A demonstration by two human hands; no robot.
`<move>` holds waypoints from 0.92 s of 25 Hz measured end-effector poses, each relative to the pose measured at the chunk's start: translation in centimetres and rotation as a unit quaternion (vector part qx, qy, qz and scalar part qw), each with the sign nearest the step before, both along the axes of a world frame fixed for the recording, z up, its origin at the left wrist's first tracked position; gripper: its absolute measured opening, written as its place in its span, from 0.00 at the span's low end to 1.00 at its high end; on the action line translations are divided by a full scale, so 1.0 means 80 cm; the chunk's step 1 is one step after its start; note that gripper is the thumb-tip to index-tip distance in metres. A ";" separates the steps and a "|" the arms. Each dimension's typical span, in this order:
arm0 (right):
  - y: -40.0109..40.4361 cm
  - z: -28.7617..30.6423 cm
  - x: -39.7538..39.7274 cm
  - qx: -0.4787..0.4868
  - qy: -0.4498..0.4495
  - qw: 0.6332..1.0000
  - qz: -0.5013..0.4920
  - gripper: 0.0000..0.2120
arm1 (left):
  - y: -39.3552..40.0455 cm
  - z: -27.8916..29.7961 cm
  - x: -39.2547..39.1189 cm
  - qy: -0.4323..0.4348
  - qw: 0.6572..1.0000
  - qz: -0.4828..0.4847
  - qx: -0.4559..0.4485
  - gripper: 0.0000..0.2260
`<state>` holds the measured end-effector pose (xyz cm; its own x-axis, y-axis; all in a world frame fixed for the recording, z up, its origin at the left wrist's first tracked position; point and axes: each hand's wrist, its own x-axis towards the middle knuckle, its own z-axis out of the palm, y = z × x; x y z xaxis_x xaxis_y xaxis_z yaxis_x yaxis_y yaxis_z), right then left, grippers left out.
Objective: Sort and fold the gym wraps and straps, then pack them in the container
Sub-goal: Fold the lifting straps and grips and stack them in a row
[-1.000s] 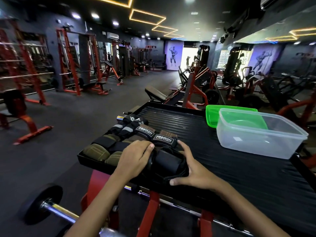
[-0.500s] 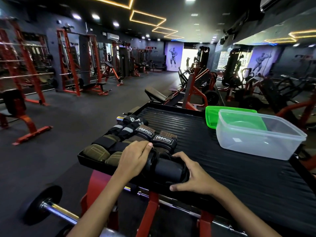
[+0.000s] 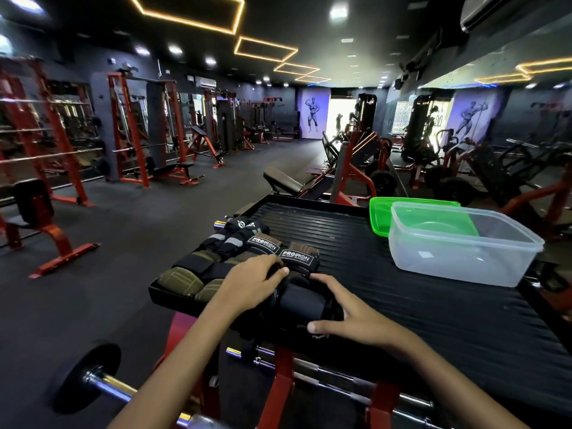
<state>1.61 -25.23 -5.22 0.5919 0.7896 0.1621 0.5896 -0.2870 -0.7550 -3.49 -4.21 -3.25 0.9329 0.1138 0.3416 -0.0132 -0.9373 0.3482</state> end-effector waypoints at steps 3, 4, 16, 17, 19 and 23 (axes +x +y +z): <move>-0.031 0.022 0.017 0.002 0.013 0.999 -0.041 0.35 | -0.022 0.015 0.015 -0.018 0.999 -0.050 0.012 0.14; -0.044 0.029 0.023 -0.005 0.001 0.998 -0.061 0.35 | -0.034 0.021 0.023 -0.018 0.996 -0.080 0.020 0.15; -0.253 0.081 0.184 -0.236 -0.241 0.872 -0.355 0.39 | -0.202 0.071 0.199 0.016 0.949 -0.225 0.221 0.32; -0.265 0.074 0.200 -0.258 -0.225 0.860 -0.379 0.39 | -0.211 0.067 0.215 0.038 0.945 -0.228 0.231 0.32; -0.276 0.063 0.219 -0.241 -0.199 0.863 -0.398 0.32 | -0.222 0.060 0.235 0.056 0.941 -0.225 0.248 0.30; -0.274 0.059 0.211 -0.196 -0.278 0.851 -0.401 0.10 | -0.228 0.056 0.241 -0.013 0.918 -0.206 0.338 0.16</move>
<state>18.46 -47.11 -0.52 0.8837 0.2253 0.4103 0.3201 -0.9304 -0.1784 15.77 -22.41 1.20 0.8395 -0.4934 0.2274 -0.4155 -0.8528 -0.3166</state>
